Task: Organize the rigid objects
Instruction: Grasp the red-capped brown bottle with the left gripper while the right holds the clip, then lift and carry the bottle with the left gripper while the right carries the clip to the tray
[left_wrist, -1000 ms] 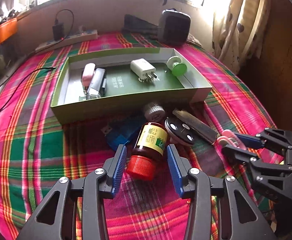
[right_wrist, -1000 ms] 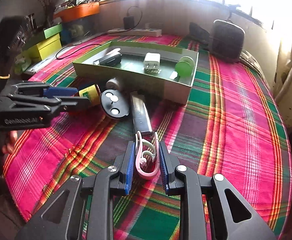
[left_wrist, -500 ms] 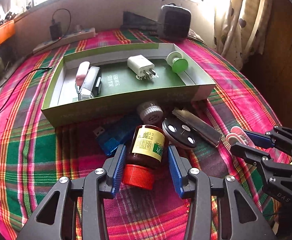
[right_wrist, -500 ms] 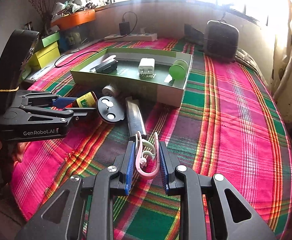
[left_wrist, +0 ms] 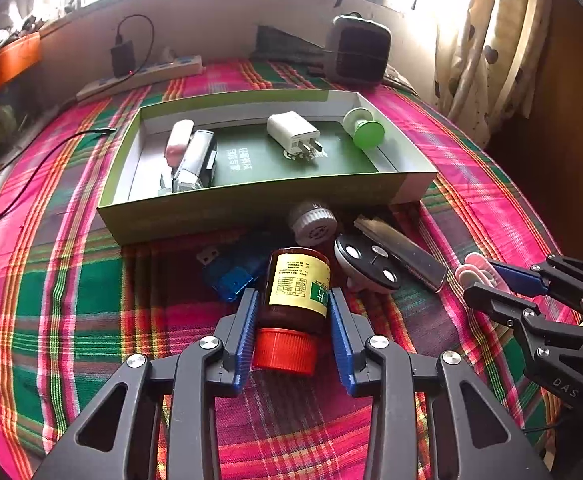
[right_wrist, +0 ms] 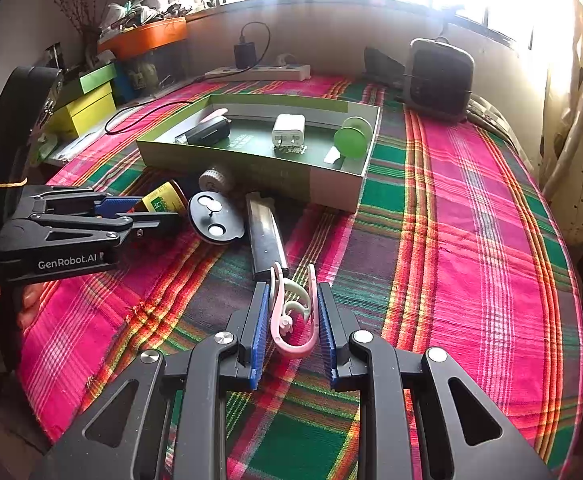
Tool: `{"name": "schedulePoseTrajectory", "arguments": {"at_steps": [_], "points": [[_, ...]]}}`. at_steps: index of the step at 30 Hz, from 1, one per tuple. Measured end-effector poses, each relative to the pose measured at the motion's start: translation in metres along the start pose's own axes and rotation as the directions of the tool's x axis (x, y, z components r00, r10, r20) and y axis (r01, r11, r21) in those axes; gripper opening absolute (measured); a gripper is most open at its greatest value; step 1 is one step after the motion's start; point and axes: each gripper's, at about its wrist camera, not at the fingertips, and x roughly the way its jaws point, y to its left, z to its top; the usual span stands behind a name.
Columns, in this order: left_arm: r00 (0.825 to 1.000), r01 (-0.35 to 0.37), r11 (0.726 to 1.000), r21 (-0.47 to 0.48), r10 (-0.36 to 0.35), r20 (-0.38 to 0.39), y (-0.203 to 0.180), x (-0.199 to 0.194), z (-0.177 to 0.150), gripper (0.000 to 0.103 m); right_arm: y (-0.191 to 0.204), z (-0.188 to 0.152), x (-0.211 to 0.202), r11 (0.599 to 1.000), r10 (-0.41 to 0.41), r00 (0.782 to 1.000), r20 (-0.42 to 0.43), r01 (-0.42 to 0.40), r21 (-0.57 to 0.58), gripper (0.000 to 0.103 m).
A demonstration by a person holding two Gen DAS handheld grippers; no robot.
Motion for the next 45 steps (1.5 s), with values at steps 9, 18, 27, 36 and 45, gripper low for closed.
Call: {"name": "schedulePoseTrajectory", "arguments": {"at_steps": [9,18,27,36,45], "points": [[1.000,0.003,1.000,-0.003,-0.003,0.002,0.000,0.000,-0.001,0.033,0.001,0.000,0.000,1.000,-0.004,1.000,-0.001,0.004,-0.001,0.024],[1.000,0.002,1.000,-0.010,-0.002,0.003,0.001,-0.002,-0.001,0.033,-0.002,-0.001,0.001,1.000,-0.008,1.000,-0.001,0.008,0.010,0.024],[1.000,0.004,1.000,-0.013,-0.004,0.023,0.002,-0.014,-0.002,0.033,0.000,-0.001,-0.004,1.000,-0.003,1.000,0.014,0.003,0.011,0.024],[0.998,0.004,1.000,-0.003,-0.003,0.063,0.002,-0.032,0.008,0.033,0.000,0.010,-0.016,1.000,-0.008,0.999,0.043,0.007,0.012,0.024],[0.996,0.004,1.000,-0.001,-0.004,0.085,0.008,-0.041,0.023,0.033,0.001,0.029,-0.021,1.000,-0.005,0.998,0.070,0.005,0.002,0.024]]}}
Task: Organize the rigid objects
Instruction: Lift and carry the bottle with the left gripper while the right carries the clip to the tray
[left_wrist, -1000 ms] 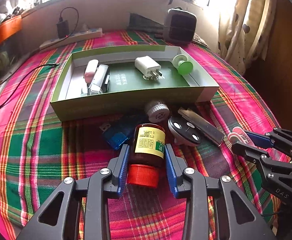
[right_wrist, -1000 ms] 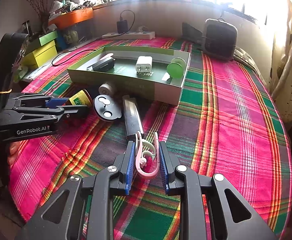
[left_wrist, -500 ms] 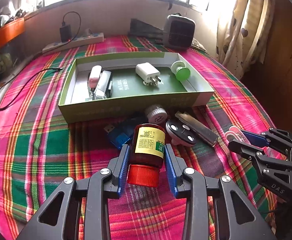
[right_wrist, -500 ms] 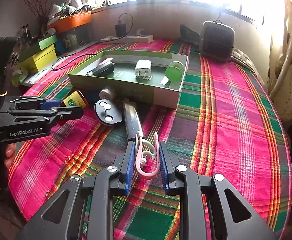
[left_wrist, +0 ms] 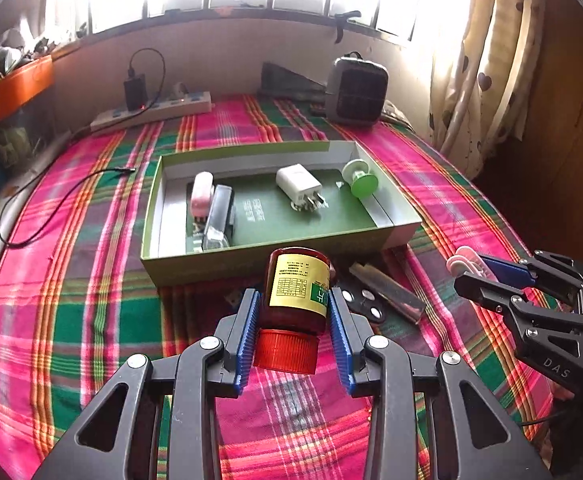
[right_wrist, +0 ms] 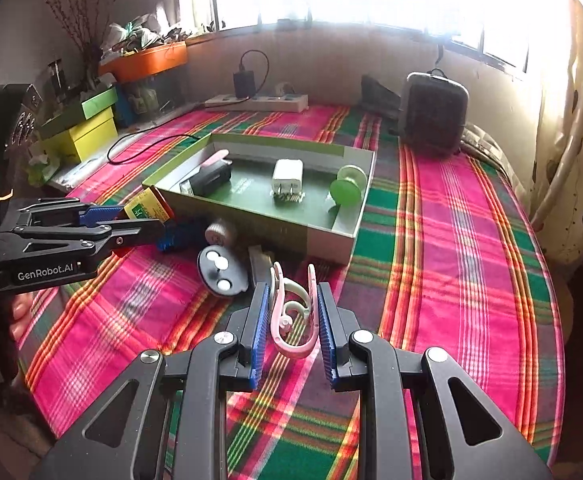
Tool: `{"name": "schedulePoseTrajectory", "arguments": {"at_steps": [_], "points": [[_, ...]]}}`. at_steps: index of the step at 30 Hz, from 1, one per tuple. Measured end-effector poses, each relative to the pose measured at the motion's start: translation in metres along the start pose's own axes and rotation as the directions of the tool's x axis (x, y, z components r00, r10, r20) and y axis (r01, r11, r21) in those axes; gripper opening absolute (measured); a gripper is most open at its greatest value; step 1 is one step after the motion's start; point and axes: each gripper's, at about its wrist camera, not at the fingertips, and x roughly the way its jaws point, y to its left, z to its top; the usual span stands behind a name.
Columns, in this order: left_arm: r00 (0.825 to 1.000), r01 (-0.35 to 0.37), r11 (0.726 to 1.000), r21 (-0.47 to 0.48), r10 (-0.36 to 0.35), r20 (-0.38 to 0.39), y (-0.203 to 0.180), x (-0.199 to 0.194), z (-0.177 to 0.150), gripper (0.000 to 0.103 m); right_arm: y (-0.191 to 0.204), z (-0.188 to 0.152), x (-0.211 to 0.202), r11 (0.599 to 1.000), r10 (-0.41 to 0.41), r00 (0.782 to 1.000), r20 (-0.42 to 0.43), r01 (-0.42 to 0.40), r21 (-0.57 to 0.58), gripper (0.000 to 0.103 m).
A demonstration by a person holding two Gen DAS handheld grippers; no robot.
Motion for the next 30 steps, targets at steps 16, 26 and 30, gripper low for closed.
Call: {"name": "schedulePoseTrajectory", "arguments": {"at_steps": [16,26,30], "points": [[1.000,0.015,1.000,-0.022,-0.015,-0.002,0.018,0.024,0.039,0.033,-0.009,0.046,0.031,1.000,-0.005,1.000,-0.009,0.005,0.014,0.024],[1.000,0.017,1.000,-0.026,-0.018,-0.023,0.025,0.052,0.060,0.033,-0.019,0.075,0.067,0.999,0.004,0.999,-0.033,-0.002,0.050,0.024],[0.999,0.021,0.999,-0.024,-0.022,-0.035,0.025,0.065,0.065,0.033,-0.022,0.089,0.081,0.999,-0.008,0.999,-0.034,0.009,0.052,0.024]]}}
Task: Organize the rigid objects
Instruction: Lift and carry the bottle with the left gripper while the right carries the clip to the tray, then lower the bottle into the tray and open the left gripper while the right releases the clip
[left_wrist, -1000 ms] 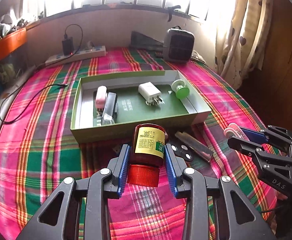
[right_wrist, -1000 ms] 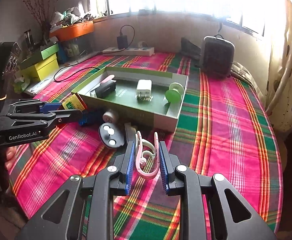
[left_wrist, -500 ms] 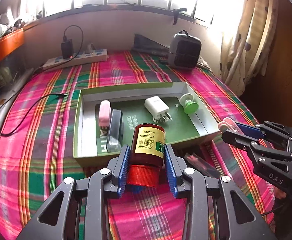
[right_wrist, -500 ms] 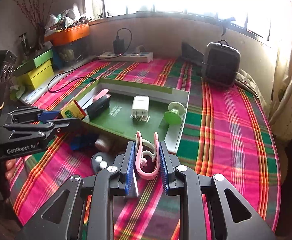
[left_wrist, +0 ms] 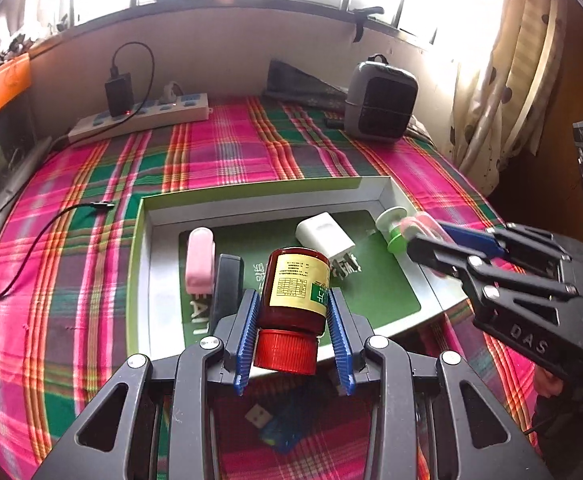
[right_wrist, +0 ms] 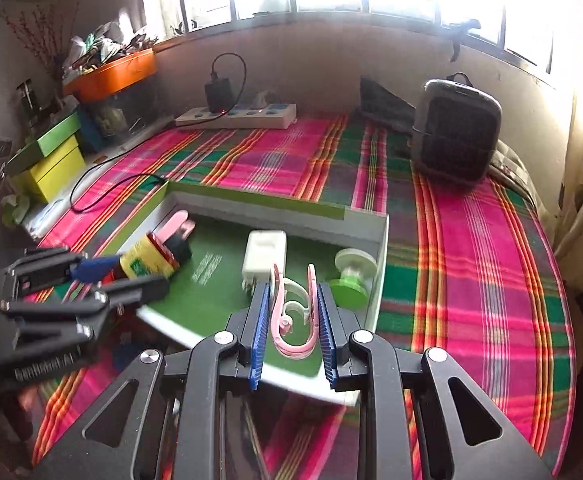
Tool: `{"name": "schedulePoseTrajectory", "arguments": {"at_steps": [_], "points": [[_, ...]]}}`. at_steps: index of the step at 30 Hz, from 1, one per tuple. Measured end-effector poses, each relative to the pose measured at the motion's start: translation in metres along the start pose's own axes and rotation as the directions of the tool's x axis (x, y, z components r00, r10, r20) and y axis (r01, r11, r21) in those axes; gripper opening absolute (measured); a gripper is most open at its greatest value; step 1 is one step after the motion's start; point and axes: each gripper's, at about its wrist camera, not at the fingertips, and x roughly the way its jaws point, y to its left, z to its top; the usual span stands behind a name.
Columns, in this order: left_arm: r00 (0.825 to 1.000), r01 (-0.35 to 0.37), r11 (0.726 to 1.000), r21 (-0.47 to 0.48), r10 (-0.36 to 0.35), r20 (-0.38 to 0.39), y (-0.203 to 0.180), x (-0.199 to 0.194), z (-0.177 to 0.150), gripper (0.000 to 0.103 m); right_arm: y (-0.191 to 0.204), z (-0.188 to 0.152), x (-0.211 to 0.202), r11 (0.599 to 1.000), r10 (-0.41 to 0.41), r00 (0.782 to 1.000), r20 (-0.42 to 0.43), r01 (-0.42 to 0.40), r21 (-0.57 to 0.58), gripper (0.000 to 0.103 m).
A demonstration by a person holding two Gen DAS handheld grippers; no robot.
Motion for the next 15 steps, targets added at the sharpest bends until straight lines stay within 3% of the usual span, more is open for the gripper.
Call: {"name": "schedulePoseTrajectory", "arguments": {"at_steps": [15], "points": [[0.999,-0.018,1.000,-0.019,0.017,-0.039,0.010,0.032,0.013,0.032,-0.014,0.032,0.060,0.998,-0.039,0.996,-0.076,0.042,0.039,0.024]]}}
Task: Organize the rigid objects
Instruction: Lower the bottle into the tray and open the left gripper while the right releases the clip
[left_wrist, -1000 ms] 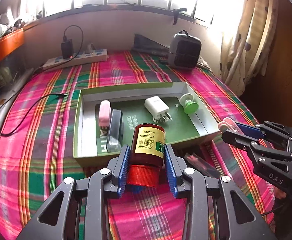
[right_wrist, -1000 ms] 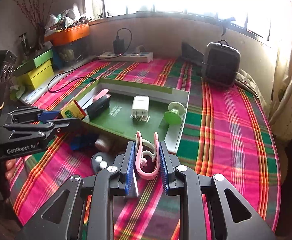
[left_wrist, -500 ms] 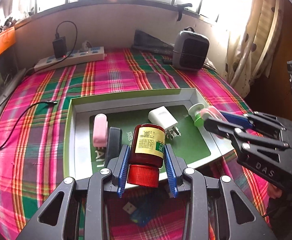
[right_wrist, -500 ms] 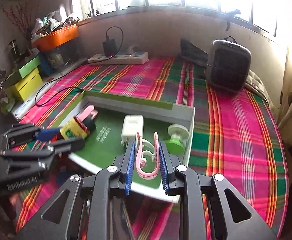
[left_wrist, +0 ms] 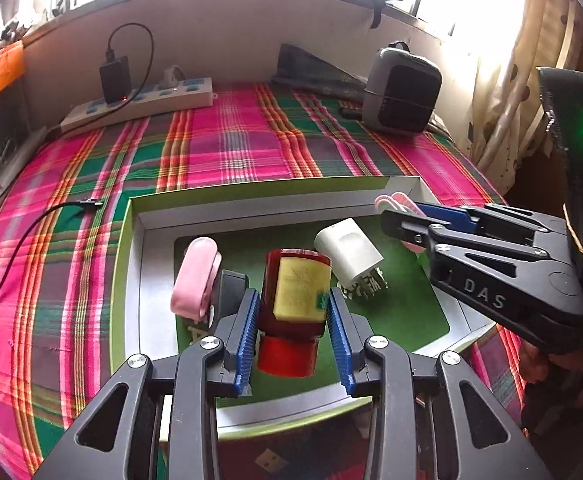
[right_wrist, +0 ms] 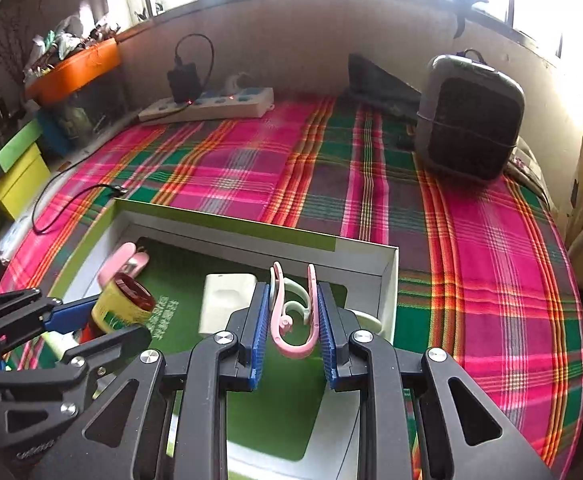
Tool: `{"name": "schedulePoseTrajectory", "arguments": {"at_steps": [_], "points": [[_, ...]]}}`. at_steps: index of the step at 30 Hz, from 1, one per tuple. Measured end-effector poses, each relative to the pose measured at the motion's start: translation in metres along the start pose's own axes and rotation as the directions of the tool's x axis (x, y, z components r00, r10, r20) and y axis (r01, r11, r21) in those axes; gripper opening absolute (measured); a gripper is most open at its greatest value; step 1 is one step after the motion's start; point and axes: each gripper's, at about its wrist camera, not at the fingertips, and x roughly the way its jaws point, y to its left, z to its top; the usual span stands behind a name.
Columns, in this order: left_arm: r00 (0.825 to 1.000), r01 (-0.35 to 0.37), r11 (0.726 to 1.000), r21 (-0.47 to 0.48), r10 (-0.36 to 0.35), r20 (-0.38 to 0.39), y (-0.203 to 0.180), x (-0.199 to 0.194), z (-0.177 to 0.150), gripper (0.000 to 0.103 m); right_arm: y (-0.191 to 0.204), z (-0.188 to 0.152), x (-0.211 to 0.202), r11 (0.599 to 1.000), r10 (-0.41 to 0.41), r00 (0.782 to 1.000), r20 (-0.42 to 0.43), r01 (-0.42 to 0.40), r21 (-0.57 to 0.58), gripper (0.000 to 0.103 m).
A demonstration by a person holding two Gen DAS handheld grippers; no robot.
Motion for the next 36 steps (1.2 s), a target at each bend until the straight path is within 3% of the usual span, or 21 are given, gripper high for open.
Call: {"name": "schedulePoseTrajectory", "arguments": {"at_steps": [12,36], "points": [[1.000,0.000,1.000,0.003,0.000,-0.009,-0.001,0.009,0.003,0.031,0.002,0.001,0.018,1.000,-0.001,0.999,-0.035,0.001,-0.013,0.024],[0.999,0.000,1.000,0.008,0.001,-0.033,-0.002,0.019,0.001,0.031,0.003,0.001,0.021,1.000,-0.002,1.000,-0.023,0.002,-0.007,0.024]]}}
